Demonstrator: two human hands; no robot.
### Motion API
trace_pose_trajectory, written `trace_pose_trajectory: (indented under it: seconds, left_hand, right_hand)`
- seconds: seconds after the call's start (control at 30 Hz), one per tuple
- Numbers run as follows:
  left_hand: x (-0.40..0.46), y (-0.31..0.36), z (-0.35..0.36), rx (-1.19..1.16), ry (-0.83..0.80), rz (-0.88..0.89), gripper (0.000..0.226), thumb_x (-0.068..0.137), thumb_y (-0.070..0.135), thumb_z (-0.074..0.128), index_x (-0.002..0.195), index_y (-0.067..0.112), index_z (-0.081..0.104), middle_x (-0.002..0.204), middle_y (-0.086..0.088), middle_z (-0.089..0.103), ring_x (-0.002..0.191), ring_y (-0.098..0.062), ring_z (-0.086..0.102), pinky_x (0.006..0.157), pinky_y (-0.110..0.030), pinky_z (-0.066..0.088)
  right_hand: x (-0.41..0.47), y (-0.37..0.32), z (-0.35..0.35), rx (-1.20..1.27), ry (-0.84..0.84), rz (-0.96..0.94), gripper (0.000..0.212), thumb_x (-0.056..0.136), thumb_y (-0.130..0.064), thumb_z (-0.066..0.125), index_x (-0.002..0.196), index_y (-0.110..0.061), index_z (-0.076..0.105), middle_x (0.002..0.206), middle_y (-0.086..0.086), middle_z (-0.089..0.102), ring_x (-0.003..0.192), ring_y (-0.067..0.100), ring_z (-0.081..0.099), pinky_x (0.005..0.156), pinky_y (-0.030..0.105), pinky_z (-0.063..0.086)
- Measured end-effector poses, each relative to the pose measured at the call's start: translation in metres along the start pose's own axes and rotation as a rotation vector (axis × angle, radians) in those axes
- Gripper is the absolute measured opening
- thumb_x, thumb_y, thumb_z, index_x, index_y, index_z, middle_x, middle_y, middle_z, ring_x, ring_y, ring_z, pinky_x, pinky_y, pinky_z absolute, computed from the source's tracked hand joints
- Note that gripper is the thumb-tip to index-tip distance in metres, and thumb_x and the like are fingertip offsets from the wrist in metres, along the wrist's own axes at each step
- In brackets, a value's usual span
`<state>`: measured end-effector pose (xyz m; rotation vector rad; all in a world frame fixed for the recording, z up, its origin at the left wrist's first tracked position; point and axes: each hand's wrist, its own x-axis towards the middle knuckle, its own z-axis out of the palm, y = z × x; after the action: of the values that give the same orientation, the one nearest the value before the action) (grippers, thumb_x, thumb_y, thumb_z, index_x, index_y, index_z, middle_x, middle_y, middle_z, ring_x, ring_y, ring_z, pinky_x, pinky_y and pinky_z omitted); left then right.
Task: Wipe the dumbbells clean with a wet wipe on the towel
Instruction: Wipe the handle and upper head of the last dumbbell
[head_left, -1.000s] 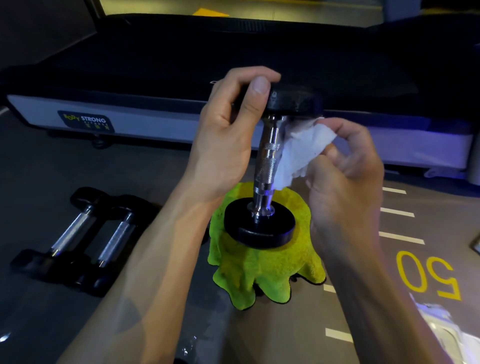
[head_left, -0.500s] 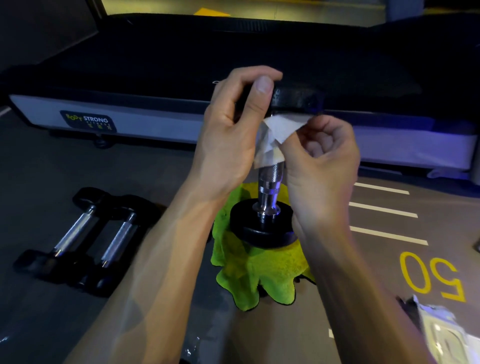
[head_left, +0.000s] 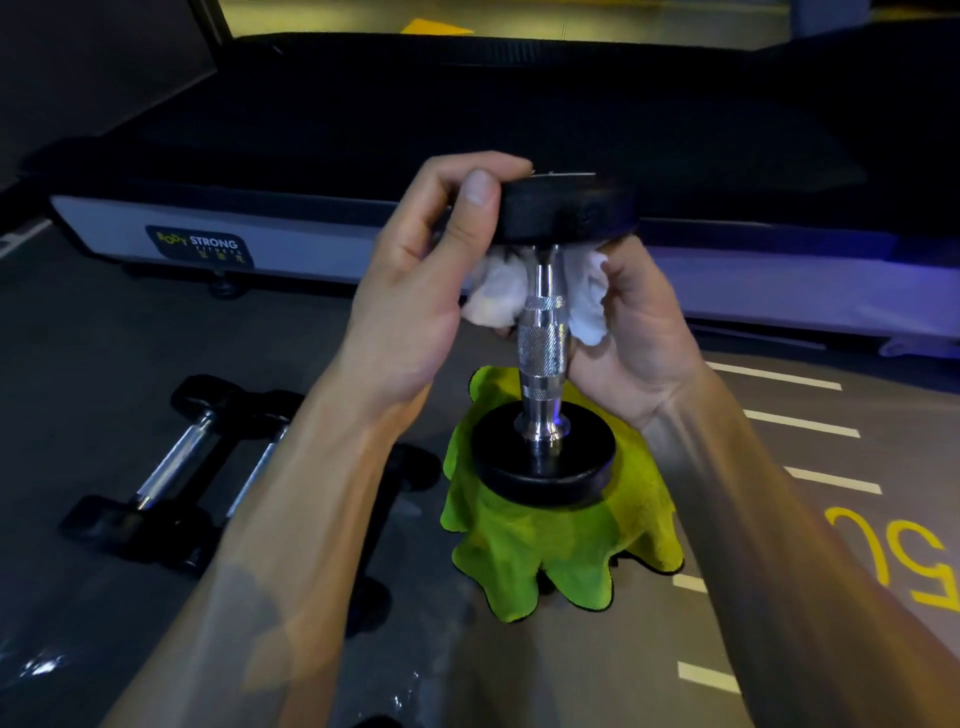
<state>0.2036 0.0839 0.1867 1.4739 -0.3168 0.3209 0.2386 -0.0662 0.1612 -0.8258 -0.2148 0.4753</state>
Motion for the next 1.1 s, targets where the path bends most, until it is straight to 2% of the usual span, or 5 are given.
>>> trace_pose_trajectory:
  seconds: [0.27,0.4,0.63,1.0,1.1]
  left_hand:
    - [-0.005,0.006,0.005,0.006,-0.043,0.048,0.021,0.112,0.017,0.042,0.114,0.018,0.063,0.111,-0.006,0.064,0.103,-0.010,0.062,0.090,-0.024,0.050]
    - [-0.003,0.006,0.010,0.015,-0.027,0.052,0.020,0.110,0.019,0.043,0.112,0.019,0.063,0.111,-0.007,0.064,0.103,-0.017,0.060,0.091,-0.030,0.049]
    - [-0.004,0.005,0.011,0.077,-0.019,0.086,0.021,0.112,0.015,0.041,0.116,0.015,0.062,0.110,0.000,0.064,0.103,-0.009,0.060,0.092,-0.025,0.048]
    - [-0.006,0.006,0.015,0.097,-0.006,0.086,0.019,0.110,0.019,0.047,0.115,0.017,0.065,0.120,-0.016,0.064,0.110,-0.012,0.062,0.098,-0.026,0.048]
    - [-0.006,0.006,0.013,0.068,0.014,0.086,0.018,0.110,0.017,0.046,0.115,0.016,0.064,0.115,-0.009,0.065,0.107,-0.011,0.062,0.096,-0.025,0.048]
  right_hand:
    - [0.001,0.006,0.006,-0.206,0.114,-0.102,0.038,0.078,-0.007,0.069,0.112,0.010,0.067,0.082,0.014,0.073,0.069,0.020,0.071,0.060,0.031,0.056]
    - [-0.003,0.009,0.021,-0.445,0.250,-0.258,0.005,0.086,0.004,0.067,0.082,0.002,0.070,0.067,0.009,0.070,0.061,0.015,0.066,0.060,0.026,0.052]
    - [-0.009,0.035,0.051,-1.072,0.755,-0.441,0.029,0.087,-0.035,0.055,0.104,-0.013,0.064,0.092,0.012,0.072,0.090,0.038,0.065,0.077,0.047,0.053]
    - [-0.026,0.029,0.023,-0.480,0.337,-0.465,0.030,0.109,-0.018,0.044,0.094,-0.020,0.070,0.086,-0.008,0.076,0.085,0.011,0.070,0.082,0.031,0.057]
    - [-0.022,0.024,0.021,-0.340,0.242,-0.328,0.037,0.103,-0.037,0.053,0.097,-0.009,0.076,0.093,0.014,0.075,0.090,0.029,0.070,0.089,0.052,0.054]
